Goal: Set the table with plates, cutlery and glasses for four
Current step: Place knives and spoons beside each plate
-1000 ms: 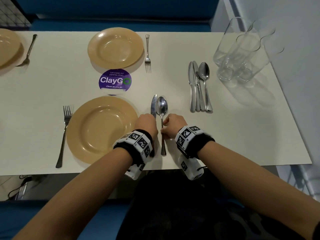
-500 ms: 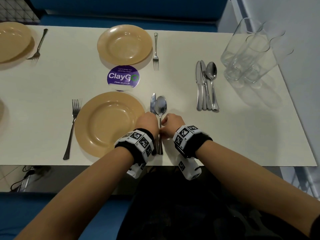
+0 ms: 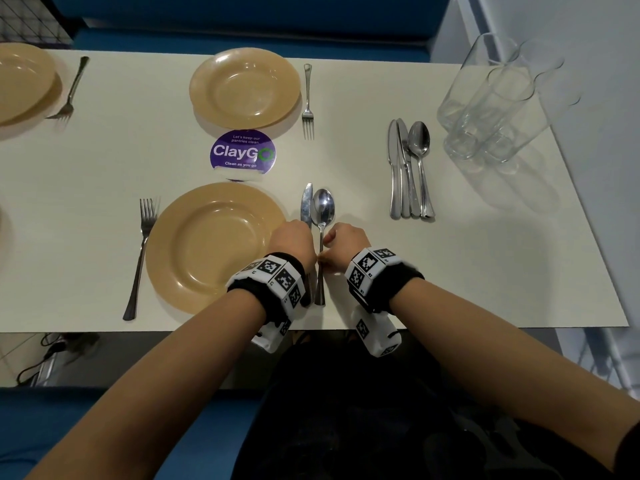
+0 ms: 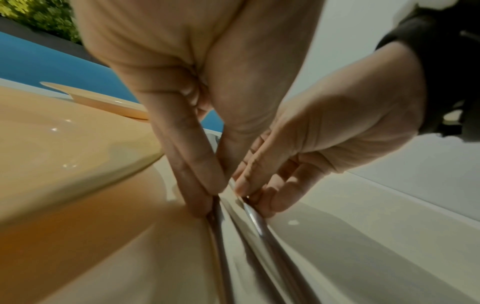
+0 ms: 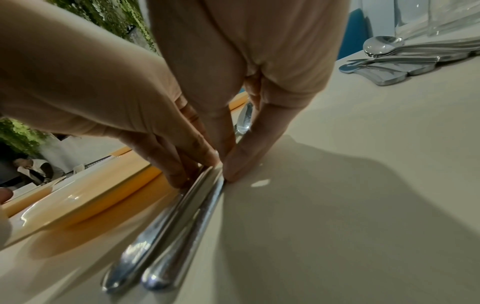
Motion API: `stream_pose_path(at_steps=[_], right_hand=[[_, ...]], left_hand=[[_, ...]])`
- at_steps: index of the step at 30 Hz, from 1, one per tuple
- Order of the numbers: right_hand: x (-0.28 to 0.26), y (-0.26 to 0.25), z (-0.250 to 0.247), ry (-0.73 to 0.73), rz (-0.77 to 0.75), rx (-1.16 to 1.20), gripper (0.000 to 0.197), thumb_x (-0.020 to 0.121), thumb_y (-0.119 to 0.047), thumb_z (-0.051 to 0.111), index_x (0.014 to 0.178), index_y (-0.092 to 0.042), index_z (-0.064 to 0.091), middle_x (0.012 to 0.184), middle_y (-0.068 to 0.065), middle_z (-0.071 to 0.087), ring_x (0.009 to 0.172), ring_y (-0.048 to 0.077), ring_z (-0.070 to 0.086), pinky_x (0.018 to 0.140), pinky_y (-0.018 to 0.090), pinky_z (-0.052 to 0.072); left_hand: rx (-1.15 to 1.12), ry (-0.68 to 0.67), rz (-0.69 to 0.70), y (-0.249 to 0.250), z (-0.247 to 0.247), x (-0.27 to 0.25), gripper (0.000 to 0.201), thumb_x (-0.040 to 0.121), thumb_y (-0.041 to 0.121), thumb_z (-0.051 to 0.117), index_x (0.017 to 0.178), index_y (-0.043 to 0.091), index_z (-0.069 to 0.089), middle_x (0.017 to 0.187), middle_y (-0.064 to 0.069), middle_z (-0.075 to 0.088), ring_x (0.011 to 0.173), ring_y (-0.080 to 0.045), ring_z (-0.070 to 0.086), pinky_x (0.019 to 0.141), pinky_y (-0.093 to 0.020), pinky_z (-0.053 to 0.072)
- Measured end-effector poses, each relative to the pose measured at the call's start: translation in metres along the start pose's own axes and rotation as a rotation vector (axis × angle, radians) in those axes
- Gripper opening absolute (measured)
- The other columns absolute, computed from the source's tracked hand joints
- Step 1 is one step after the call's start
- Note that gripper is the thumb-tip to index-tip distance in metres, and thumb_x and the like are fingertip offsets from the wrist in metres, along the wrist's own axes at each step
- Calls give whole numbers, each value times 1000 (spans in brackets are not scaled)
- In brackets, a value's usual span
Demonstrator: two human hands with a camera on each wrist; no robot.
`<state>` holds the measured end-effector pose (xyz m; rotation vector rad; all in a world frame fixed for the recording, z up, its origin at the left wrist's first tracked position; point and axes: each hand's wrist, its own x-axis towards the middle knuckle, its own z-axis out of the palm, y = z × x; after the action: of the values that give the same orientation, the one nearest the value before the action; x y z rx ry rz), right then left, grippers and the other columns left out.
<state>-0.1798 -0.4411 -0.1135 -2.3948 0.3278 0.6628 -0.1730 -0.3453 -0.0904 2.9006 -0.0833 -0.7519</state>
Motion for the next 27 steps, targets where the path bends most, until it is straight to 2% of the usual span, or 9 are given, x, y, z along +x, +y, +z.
stream_pose_path(at_steps=[11,15,17,22,27], right_hand=[[-5,2,-1,-10,-6,-18,26,79,-7,67,104,1,67,106,15,69,100,26,65,82,31,53],[-4,2,-3,2,-1,42,23,79,-10,68,97,4,65,103,19,70,98,29,66,85,36,55],[-4,1,-4,20,3,55,29,79,-10,67,103,7,64,104,20,69,99,30,66,86,37,55],[-2,1,0,16,5,28,27,78,-8,67,105,-1,65,104,15,69,97,27,66,85,34,55],[-5,2,4,-3,1,34,23,80,-8,67,100,1,68,101,15,71,94,26,68,86,35,56]], left_hand=[[-4,3,6,-2,3,-3,22,93,13,54,113,2,56,118,-12,59,109,-25,58,85,-27,46],[-36,-3,-9,-1,2,-4,21,91,13,55,109,2,58,114,-12,60,106,-25,59,81,-27,46],[-40,-5,-14,0,2,-4,22,91,13,56,110,2,57,115,-12,60,106,-26,59,81,-28,46],[-38,1,-9,-1,3,-4,20,91,9,54,110,2,57,116,-13,59,107,-26,59,82,-28,46],[-36,2,-2,-2,4,-4,21,91,9,52,110,2,57,117,-13,58,108,-26,58,84,-28,46]])
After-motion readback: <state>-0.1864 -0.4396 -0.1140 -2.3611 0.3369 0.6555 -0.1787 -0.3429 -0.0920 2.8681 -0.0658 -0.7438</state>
